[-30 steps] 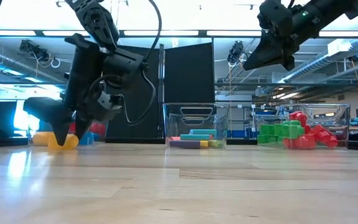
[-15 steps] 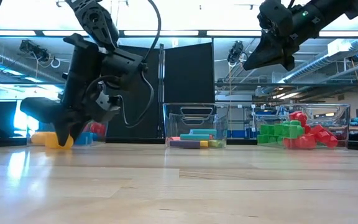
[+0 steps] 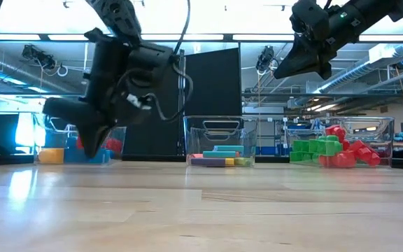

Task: Sort blocks by size
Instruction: Put the yellow 1 stud game piece into the left transparent bin

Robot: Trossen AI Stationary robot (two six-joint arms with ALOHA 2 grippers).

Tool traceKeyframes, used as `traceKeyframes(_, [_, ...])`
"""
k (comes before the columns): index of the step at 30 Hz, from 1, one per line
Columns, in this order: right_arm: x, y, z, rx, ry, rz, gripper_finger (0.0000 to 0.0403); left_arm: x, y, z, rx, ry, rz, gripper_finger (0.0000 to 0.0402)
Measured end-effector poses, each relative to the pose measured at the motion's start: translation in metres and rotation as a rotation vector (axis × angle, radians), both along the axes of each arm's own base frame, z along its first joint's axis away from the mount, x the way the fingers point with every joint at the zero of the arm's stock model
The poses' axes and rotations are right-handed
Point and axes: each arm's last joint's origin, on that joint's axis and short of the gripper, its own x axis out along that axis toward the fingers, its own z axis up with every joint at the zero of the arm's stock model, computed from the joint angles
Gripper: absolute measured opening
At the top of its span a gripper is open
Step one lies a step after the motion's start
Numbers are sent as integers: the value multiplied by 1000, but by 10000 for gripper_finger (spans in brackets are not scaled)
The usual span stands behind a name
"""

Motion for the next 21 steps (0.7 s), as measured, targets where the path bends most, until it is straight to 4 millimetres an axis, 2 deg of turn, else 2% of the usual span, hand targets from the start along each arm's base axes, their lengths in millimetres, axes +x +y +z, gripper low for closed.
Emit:
traceKeyframes(5, [0, 0, 0, -1, 0, 1, 21, 12, 0, 12, -13, -73, 69, 21])
traceKeyframes(9, [0, 0, 0, -4, 0, 3, 21, 21, 0, 20, -62, -143, 84, 40])
traceKeyframes(16, [0, 0, 0, -8, 2, 6, 21, 39, -2, 24, -137, -316, 110, 125])
traceKeyframes(21, [0, 2, 0, 22, 2, 40, 21, 47, -5, 30, -260, -394, 354, 192])
